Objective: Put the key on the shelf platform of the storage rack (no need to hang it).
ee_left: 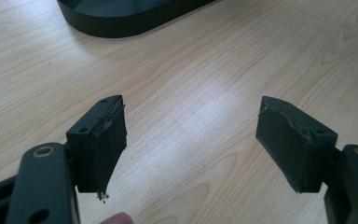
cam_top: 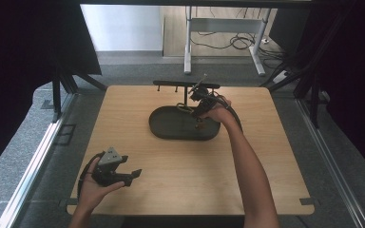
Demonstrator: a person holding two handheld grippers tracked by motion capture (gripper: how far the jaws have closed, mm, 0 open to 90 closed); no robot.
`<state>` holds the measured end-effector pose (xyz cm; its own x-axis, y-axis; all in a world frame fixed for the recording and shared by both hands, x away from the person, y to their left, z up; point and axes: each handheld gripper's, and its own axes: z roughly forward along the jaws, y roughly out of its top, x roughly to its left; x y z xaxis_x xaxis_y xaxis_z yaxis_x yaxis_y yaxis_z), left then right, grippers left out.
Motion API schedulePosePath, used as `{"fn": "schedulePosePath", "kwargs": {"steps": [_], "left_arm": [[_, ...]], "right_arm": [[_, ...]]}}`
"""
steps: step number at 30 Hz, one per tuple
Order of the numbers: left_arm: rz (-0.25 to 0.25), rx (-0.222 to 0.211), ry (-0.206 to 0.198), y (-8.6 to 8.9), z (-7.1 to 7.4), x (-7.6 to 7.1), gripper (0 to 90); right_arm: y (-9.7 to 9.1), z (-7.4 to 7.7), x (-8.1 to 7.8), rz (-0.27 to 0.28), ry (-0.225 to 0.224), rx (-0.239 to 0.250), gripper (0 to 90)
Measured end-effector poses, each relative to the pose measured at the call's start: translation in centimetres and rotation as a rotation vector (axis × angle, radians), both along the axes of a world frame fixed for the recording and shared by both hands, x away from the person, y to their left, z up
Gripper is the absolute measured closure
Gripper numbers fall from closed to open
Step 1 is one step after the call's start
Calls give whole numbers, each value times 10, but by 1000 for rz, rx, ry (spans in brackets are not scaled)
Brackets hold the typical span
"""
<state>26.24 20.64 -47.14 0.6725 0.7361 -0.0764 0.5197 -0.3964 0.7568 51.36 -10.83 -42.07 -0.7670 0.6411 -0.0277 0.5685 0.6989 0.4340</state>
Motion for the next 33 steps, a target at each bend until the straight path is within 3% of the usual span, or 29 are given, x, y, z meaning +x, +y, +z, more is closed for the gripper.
{"fn": "schedulePosePath", "kwargs": {"steps": [23,33], "left_arm": [[-3,-1,2,-1,0,0,247],[-5,0,0,-2,0,0,247]], "right_arm": [[-2,-28,1,-10,28,-1,652],[-6,-23,-3,-5,8,16,563]]}}
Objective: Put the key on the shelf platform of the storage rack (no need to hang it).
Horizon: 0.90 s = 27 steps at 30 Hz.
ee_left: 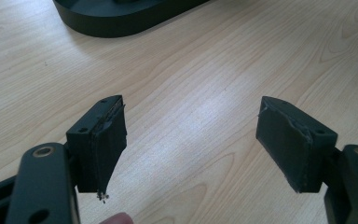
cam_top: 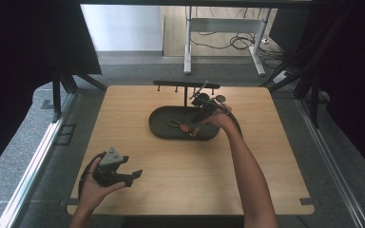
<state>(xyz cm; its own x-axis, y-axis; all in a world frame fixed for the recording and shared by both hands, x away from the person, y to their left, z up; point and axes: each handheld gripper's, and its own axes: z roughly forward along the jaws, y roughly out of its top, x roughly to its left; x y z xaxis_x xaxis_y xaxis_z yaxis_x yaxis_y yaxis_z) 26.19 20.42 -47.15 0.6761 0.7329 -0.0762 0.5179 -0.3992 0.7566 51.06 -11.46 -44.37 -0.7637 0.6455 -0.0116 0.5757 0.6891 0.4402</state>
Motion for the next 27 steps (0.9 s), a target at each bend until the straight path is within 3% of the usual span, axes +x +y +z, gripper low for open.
{"fn": "schedulePosePath", "kwargs": {"steps": [11,20,27], "left_arm": [[1,1,-2,-1,0,0,247],[4,0,-9,0,3,-2,247],[3,1,-14,0,3,-2,247]], "right_arm": [[-9,15,-18,1,-35,57,507],[-32,32,-51,19,-91,94,474],[-60,22,-80,4,-101,108,467]]}}
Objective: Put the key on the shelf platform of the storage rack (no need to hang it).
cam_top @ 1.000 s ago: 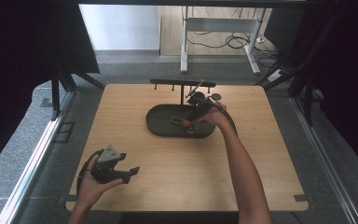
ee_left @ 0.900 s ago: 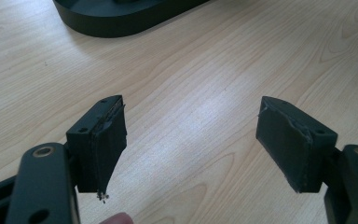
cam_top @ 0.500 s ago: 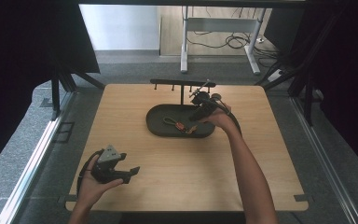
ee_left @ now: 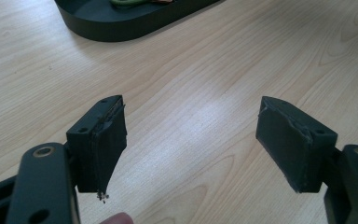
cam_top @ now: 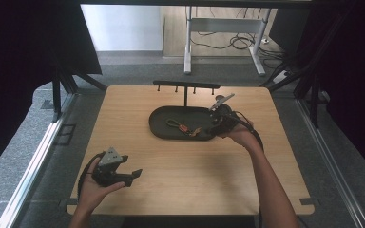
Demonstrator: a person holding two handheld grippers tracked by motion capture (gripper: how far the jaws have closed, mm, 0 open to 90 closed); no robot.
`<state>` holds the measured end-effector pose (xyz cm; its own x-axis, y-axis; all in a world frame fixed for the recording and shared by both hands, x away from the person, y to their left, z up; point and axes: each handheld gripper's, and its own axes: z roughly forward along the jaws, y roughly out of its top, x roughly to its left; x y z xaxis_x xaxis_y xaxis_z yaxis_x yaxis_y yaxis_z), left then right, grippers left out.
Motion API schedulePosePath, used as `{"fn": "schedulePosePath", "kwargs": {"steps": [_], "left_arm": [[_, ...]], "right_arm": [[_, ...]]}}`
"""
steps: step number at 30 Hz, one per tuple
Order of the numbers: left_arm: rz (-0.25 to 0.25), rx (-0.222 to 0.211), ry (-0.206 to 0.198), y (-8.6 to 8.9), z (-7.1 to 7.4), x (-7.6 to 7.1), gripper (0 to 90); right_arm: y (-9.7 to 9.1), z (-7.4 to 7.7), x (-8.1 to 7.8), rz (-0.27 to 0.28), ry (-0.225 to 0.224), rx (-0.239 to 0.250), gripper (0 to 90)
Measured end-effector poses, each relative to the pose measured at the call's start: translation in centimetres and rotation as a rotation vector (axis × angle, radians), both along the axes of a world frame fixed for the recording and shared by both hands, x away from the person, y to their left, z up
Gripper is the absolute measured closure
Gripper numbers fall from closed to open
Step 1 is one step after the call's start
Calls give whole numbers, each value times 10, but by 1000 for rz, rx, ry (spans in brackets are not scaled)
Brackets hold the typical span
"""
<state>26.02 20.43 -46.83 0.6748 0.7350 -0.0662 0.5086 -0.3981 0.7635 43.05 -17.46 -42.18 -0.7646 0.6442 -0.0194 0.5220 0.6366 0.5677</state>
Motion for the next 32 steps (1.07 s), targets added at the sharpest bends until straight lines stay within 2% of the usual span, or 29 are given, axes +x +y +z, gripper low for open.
{"fn": "schedulePosePath", "kwargs": {"steps": [5,8,10,11,12,18,20,22,26,27,29,31,32], "left_arm": [[-2,7,1,-1,0,0,247],[1,9,3,0,-1,1,247],[5,6,4,0,-1,1,247],[7,8,5,0,-2,1,247],[8,8,7,0,-2,1,247],[5,13,11,-2,-2,1,247],[6,12,10,-2,-2,1,247],[8,16,6,-1,-2,1,247],[21,16,5,2,-2,2,247],[21,16,4,2,-2,2,247],[18,19,5,0,-2,2,247],[12,21,8,-2,-4,3,247],[8,26,11,-3,-5,3,246]], "right_arm": [[-12,-8,-13,-7,0,13,466],[-24,-15,-29,-7,1,38,464],[-28,-18,-33,-4,0,50,464],[-35,-22,-42,-6,-2,67,464],[-35,-22,-42,-6,-2,67,464],[-54,-40,-69,-32,-6,111,464],[-58,-51,-81,-37,-5,130,464],[-58,-54,-85,-40,-3,138,464],[-59,-60,-95,-32,-28,153,464],[-59,-60,-96,-38,-25,146,456],[-58,-60,-97,-53,-49,127,450],[-58,-62,-97,-70,-56,147,439],[-58,-64,-97,-79,-63,140,431]]}}
